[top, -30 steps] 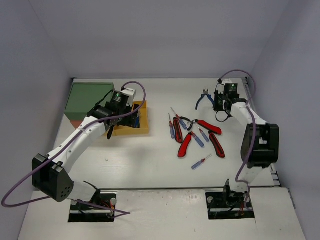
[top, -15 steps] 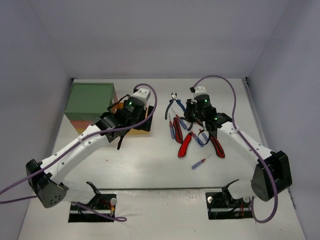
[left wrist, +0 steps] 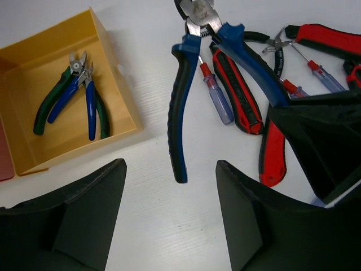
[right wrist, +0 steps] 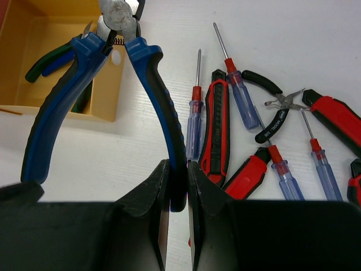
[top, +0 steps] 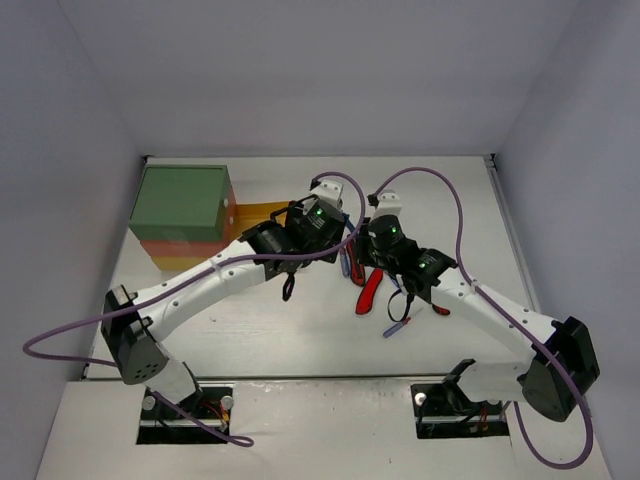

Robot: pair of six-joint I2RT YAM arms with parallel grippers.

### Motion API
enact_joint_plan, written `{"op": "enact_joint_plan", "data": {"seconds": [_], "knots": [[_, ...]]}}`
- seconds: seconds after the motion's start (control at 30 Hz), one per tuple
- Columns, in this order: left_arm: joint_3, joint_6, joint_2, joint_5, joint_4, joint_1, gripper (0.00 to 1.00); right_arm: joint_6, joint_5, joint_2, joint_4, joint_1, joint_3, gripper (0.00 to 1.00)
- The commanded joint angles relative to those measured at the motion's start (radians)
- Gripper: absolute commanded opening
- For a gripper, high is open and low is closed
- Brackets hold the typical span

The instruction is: Sort the tools into containers

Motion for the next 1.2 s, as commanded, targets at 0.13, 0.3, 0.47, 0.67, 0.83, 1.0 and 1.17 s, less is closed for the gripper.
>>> {"op": "enact_joint_plan", "data": {"seconds": [0.13,0.3,0.47,0.67,0.83,1.0,1.17], "knots": [[0.098,-0.024,0.067,-0.115,-0.018,-0.007,0.56,0.042,0.070,-0.055,0.097,0.028,0.006,0.00],[0.111,-0.030,0.113,-0.108,-0.025,-0.003,0.53,0.042,0.067,-0.064,0.098,0.031,0.006,0.00],[0.125,-0.042,0.136,-0.089,-0.024,0.007,0.39,0.042,0.068,-0.067,0.099,0.038,0.002,0.00],[0.136,-0.044,0.144,-0.085,-0.024,0.007,0.11,0.045,0.071,-0.068,0.101,0.039,-0.008,0.00],[0.124,-0.034,0.137,-0.077,-0.023,0.016,0.00,0.044,0.078,-0.063,0.104,0.040,-0.019,0.00],[0.075,-0.040,0.103,-0.061,-0.022,0.077,0.00,0.044,0.061,-0.053,0.102,0.039,-0.018,0.33],[0.025,-0.007,0.043,-0.055,-0.020,0.162,0.00,0.037,0.062,-0.075,0.101,0.040,-0.022,0.71]]}}
